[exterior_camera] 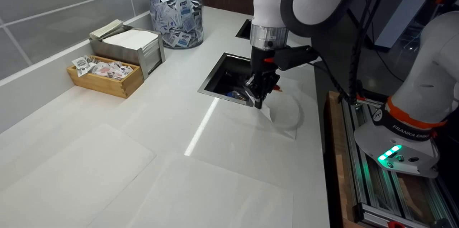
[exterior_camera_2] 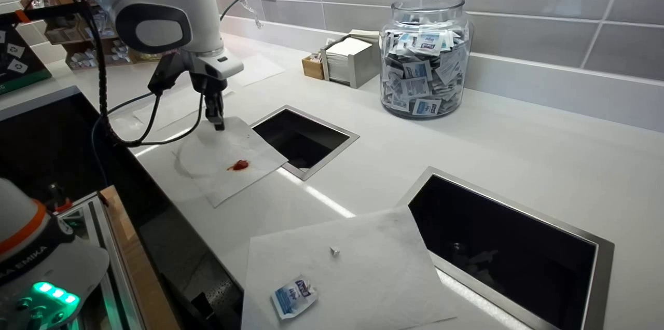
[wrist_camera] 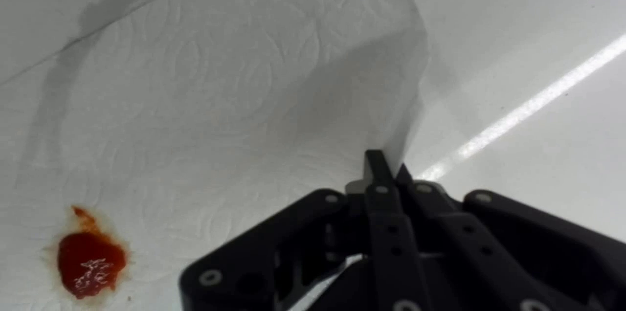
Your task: Fold the white tissue on the left in half from left to right, pick up the folded tissue and put it in the left bin
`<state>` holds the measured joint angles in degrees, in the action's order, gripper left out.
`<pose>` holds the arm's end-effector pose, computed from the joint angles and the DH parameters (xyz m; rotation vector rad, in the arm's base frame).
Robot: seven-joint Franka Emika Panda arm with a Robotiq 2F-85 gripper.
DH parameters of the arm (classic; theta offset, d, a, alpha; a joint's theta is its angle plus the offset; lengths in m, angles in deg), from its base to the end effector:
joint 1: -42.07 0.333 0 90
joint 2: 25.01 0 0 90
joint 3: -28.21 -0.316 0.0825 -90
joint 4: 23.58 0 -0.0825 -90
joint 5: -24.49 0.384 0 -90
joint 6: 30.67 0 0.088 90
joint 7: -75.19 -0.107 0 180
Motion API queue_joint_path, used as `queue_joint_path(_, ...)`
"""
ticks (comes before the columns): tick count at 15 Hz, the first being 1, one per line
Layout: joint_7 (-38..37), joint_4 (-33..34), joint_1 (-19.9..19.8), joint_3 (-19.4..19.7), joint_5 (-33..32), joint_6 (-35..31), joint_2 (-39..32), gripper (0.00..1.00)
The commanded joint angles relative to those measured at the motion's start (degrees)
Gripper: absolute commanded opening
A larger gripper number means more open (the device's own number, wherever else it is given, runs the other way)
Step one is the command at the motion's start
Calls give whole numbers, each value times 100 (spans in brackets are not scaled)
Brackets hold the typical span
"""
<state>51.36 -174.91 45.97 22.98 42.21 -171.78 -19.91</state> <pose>0.4091 0.0646 0.2671 -2.8965 0.7509 0.2007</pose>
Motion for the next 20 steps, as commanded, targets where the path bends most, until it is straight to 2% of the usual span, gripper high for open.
queue_joint_path(1, 187, -550, 47, 33, 350, -236, 645, 0)
queue_joint_path(6, 876, -823, 79, 271, 967, -428, 996, 0)
queue_joint_path(7, 492, -573, 5, 136, 614, -252, 753, 1)
queue_joint_path(12, 735, -644, 4, 242, 782, -283, 859, 0)
queue_joint_path(16, 976, -588, -152, 506, 905, -242, 1001, 0)
queue_joint_path(18, 1133, -789, -215, 651, 924, -340, 1172, 0)
queue_joint_path(20, 1241, -576, -337, 778, 778, -326, 1007, 0)
